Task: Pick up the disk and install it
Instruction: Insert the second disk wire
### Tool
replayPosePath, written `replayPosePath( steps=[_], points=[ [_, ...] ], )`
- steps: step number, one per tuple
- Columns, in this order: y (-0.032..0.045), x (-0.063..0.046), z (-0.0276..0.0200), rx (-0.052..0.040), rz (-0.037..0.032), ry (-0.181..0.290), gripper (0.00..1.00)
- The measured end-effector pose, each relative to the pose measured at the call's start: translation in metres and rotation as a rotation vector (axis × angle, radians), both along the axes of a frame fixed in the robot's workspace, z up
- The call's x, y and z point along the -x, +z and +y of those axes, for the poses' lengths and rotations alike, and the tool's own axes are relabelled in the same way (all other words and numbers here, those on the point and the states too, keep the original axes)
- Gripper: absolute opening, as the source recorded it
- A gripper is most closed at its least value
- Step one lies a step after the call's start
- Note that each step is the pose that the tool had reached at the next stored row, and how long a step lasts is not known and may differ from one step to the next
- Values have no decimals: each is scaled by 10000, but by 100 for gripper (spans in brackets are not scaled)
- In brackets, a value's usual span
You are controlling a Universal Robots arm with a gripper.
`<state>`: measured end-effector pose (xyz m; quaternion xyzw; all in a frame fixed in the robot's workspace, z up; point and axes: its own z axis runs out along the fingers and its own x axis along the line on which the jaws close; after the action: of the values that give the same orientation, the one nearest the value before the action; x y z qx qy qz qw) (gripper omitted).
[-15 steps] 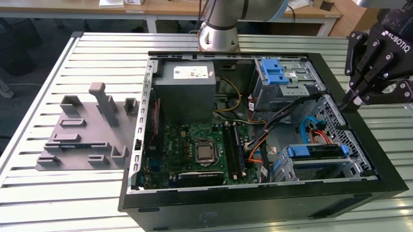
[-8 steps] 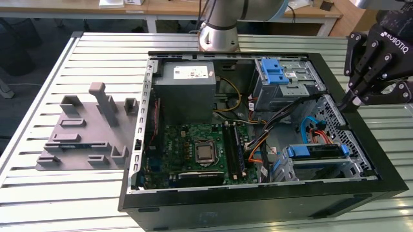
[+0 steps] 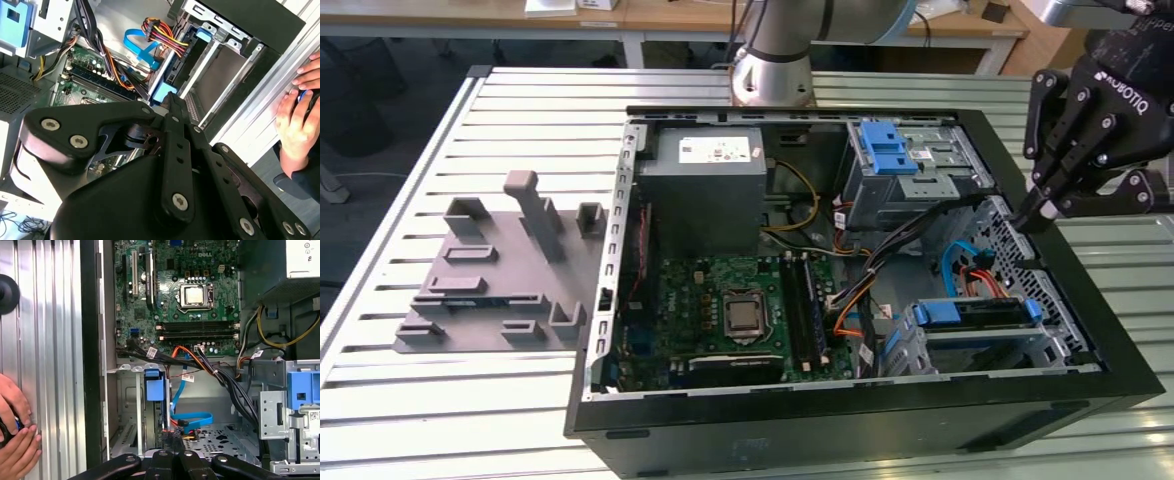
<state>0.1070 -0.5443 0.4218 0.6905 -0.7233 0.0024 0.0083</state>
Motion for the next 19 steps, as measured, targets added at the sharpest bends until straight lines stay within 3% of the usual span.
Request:
replayPosePath(
  steps=[10, 19],
  points=[
    [-89, 0, 65, 38, 26, -1, 11],
    [-250, -7, 89, 39, 79, 1, 11]
  ],
)
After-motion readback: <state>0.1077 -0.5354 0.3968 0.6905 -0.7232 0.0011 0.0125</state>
